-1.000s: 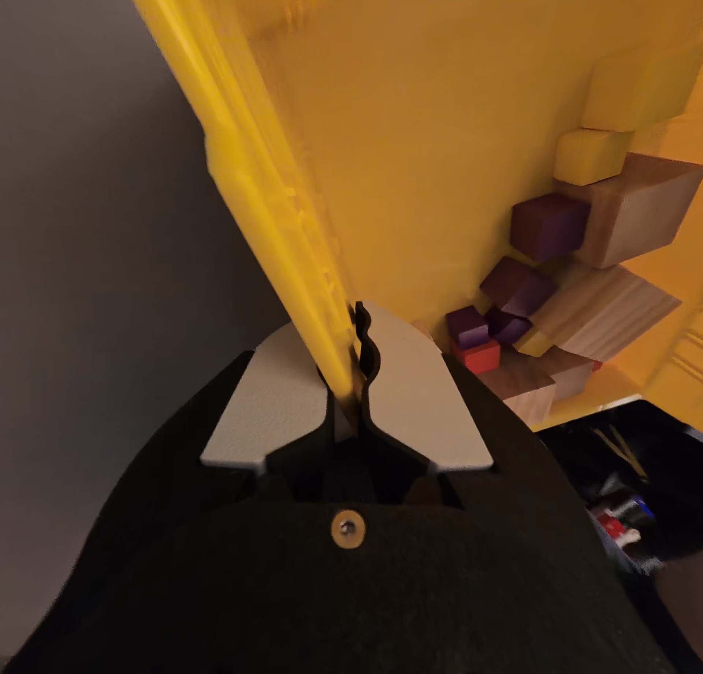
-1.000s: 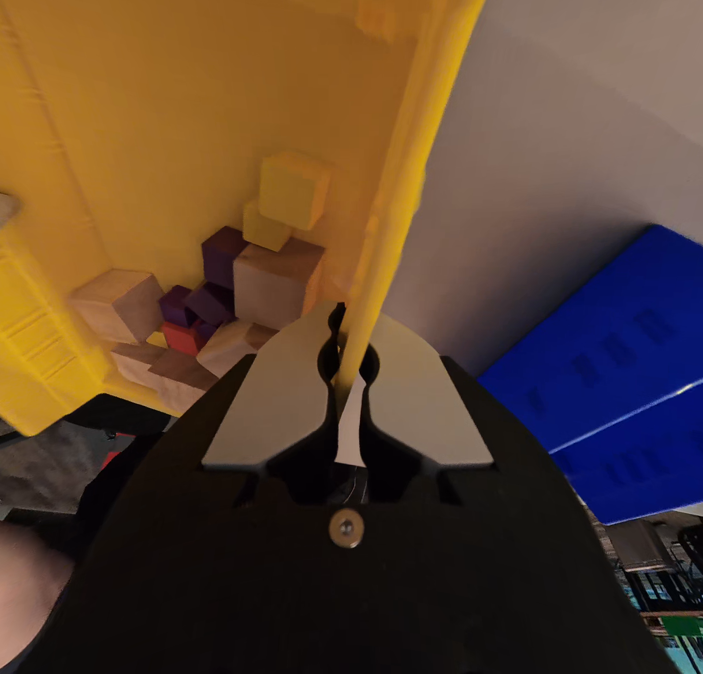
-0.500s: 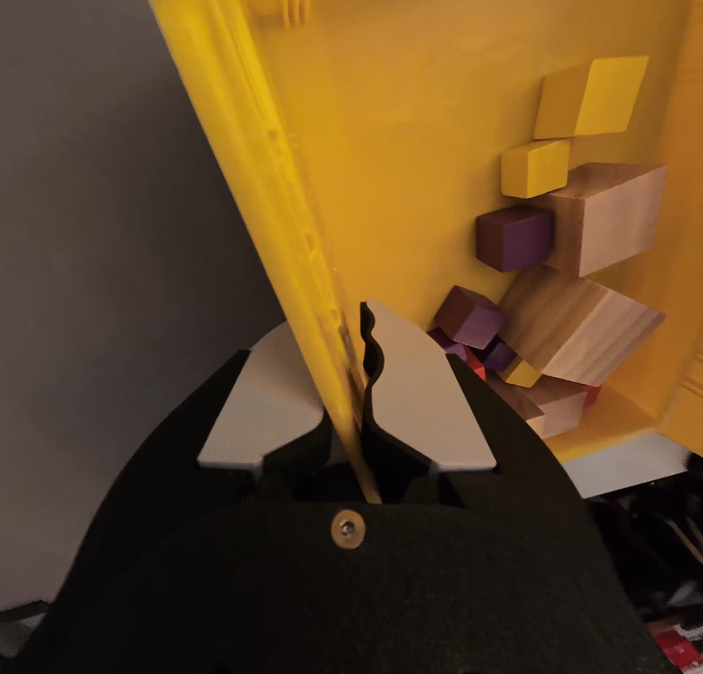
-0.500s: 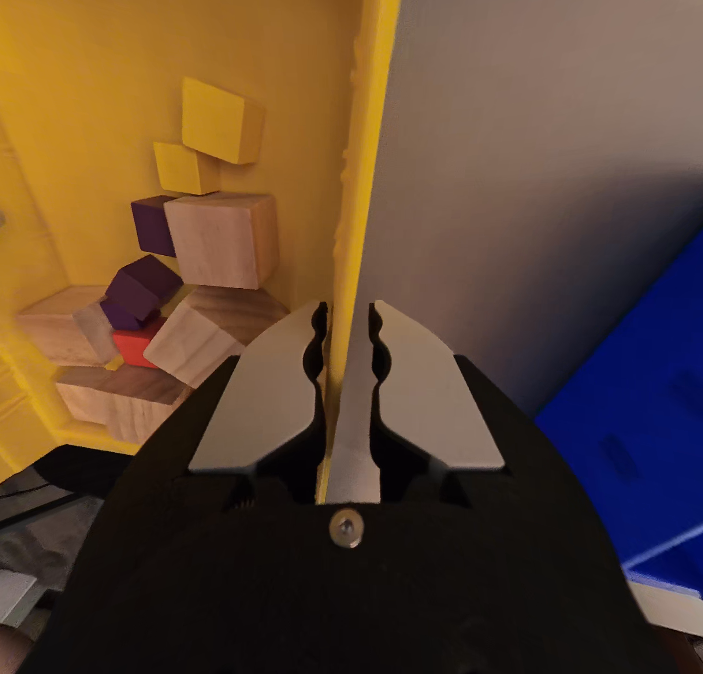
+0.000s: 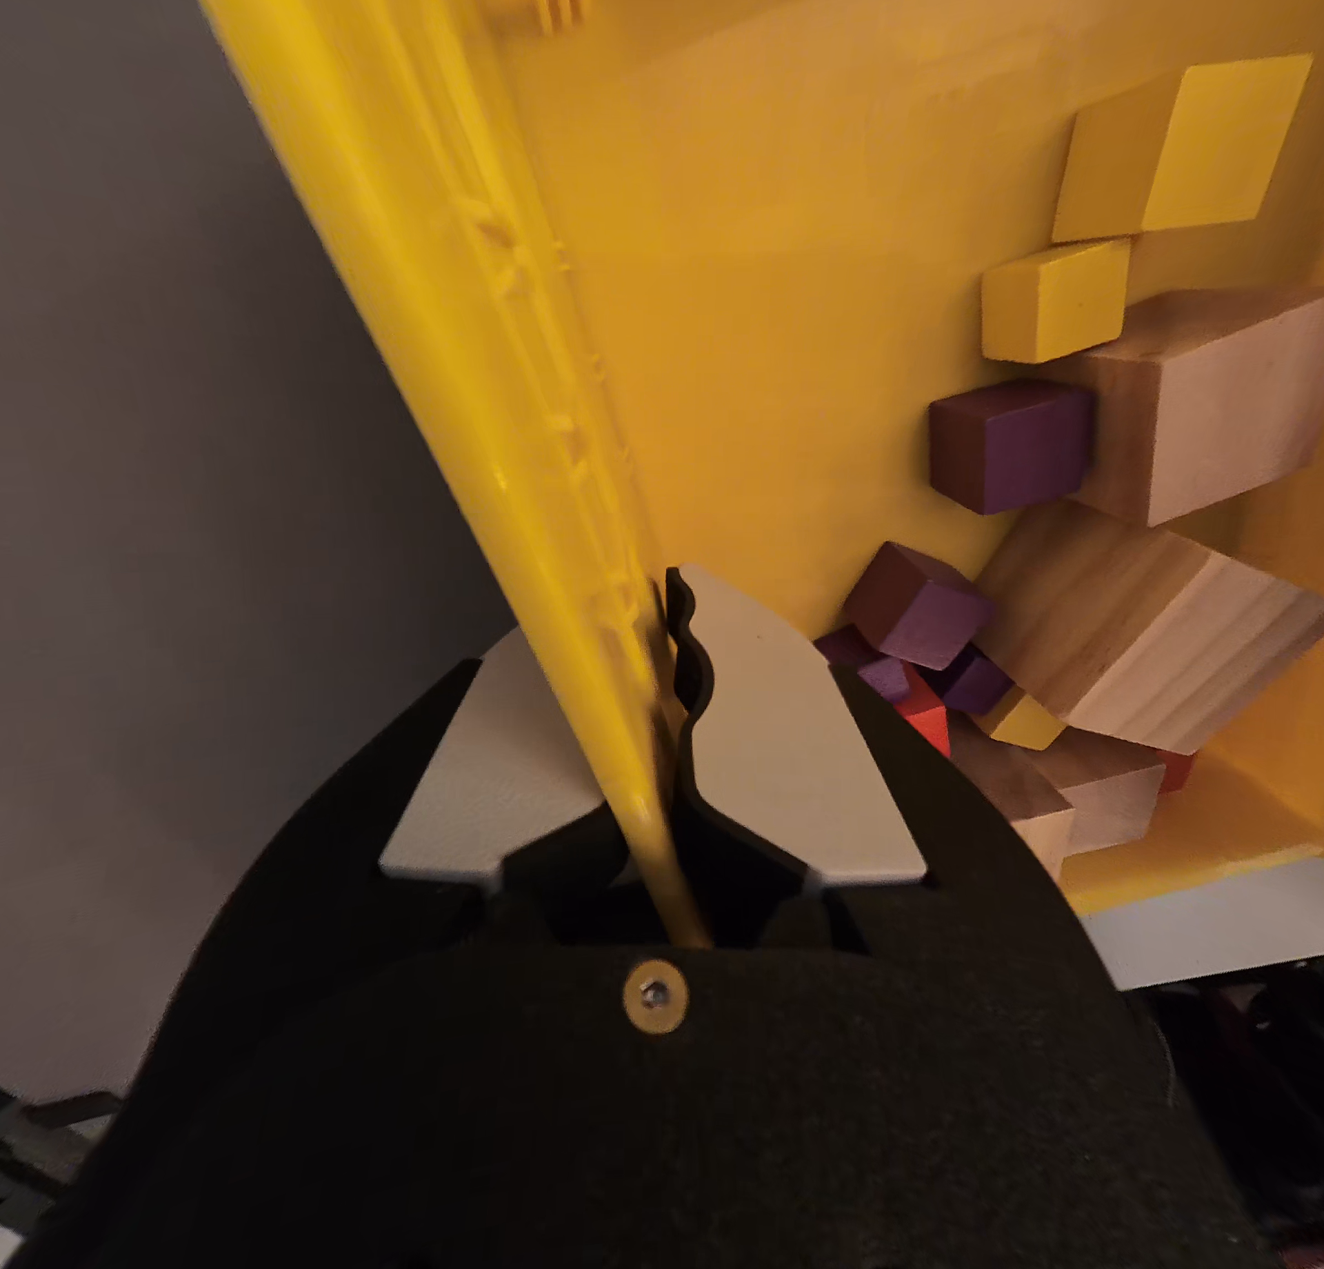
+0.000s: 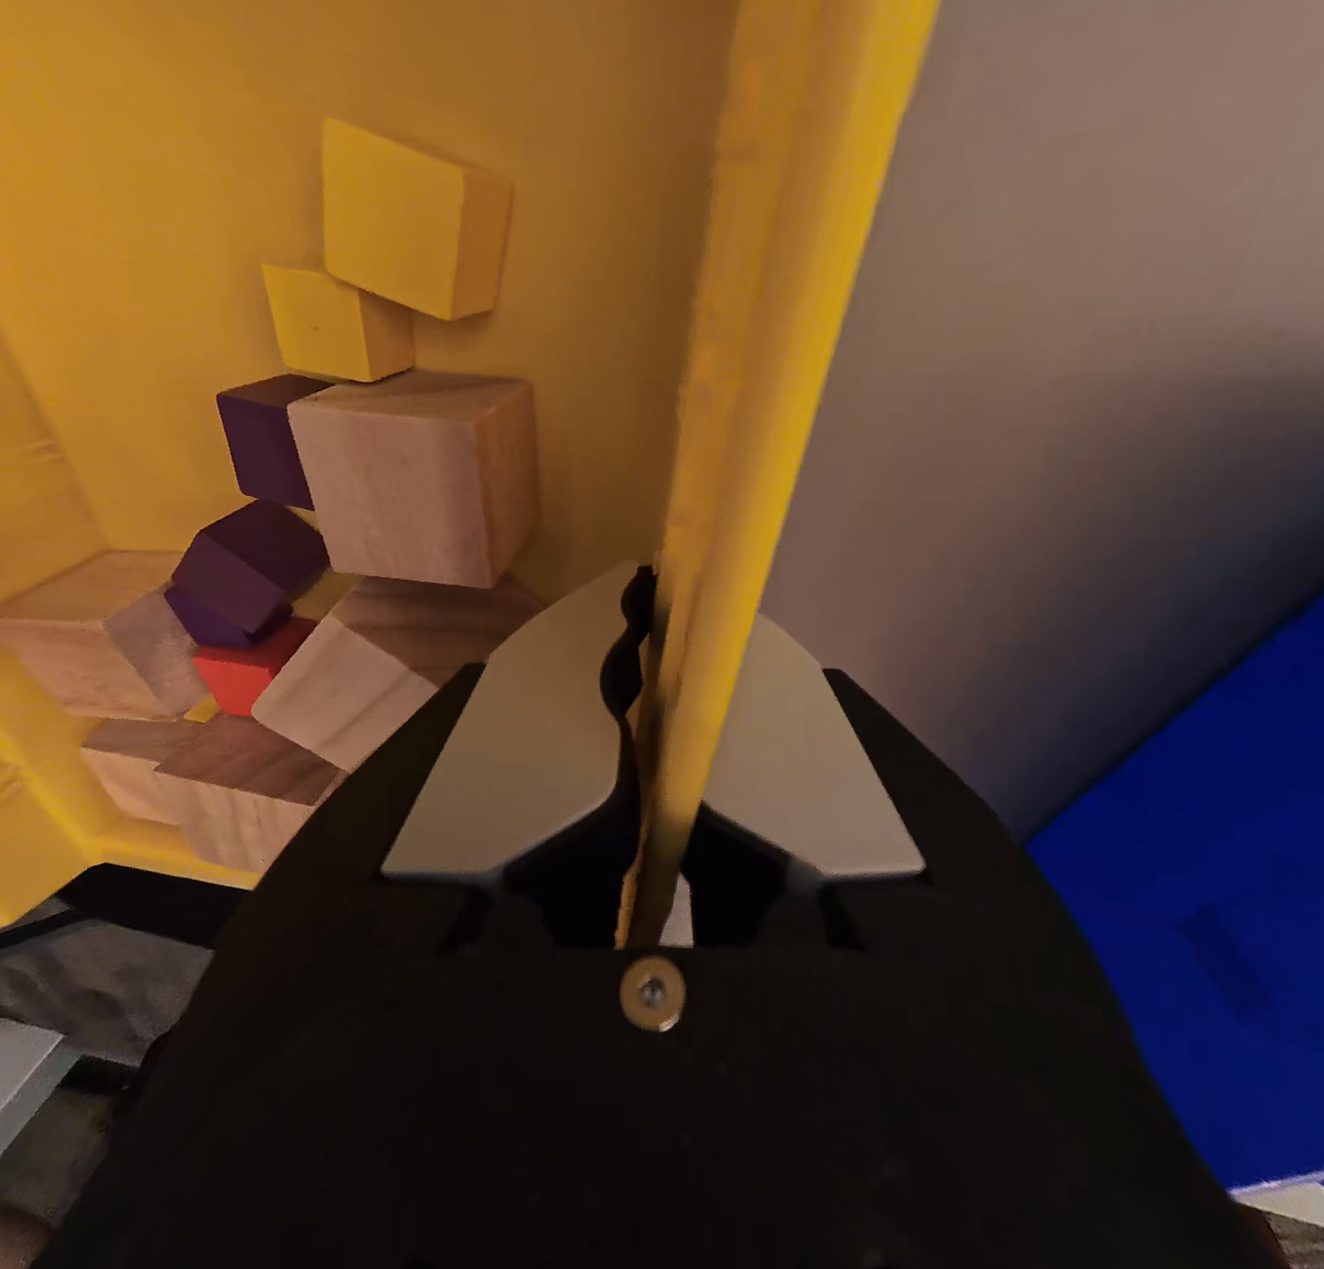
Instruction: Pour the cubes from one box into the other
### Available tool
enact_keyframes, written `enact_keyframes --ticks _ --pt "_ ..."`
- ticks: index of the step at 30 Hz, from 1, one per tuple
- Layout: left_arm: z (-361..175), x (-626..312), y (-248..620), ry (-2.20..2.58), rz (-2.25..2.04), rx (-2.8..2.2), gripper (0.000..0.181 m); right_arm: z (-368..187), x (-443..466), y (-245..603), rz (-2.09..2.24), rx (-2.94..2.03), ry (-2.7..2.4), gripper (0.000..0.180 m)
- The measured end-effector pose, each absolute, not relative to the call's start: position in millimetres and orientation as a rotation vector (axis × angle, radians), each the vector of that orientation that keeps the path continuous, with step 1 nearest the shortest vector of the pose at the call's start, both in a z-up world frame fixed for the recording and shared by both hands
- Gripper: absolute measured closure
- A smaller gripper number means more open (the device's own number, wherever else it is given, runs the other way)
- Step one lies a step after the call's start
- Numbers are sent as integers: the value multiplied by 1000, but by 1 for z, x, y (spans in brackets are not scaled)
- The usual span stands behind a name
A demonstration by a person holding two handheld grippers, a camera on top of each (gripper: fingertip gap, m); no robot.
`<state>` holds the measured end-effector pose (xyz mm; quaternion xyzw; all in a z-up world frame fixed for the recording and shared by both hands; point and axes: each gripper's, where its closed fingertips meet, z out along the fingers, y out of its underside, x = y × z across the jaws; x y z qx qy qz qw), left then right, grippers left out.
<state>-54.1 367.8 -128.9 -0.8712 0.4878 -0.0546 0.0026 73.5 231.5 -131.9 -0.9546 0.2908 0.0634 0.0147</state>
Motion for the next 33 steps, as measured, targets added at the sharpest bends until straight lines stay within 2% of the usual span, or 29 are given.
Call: enact_keyframes --ticks 7,15,19,26,33 --pt "-101 -48 359 1559 -105 -2715 177 -112 74 221 304 -2970 880 177" --pt "11 22 314 1645 -74 -2573 178 -9 129 167 313 -2872 896 176" --pt "42 91 259 1743 -181 -2497 176 32 185 104 206 -2836 1001 176" --pt "44 208 175 1891 -322 -2256 176 39 282 7 48 -2689 1137 177" --pt "72 267 162 1836 -278 -1946 176 36 330 -9 -27 -2384 1103 177"
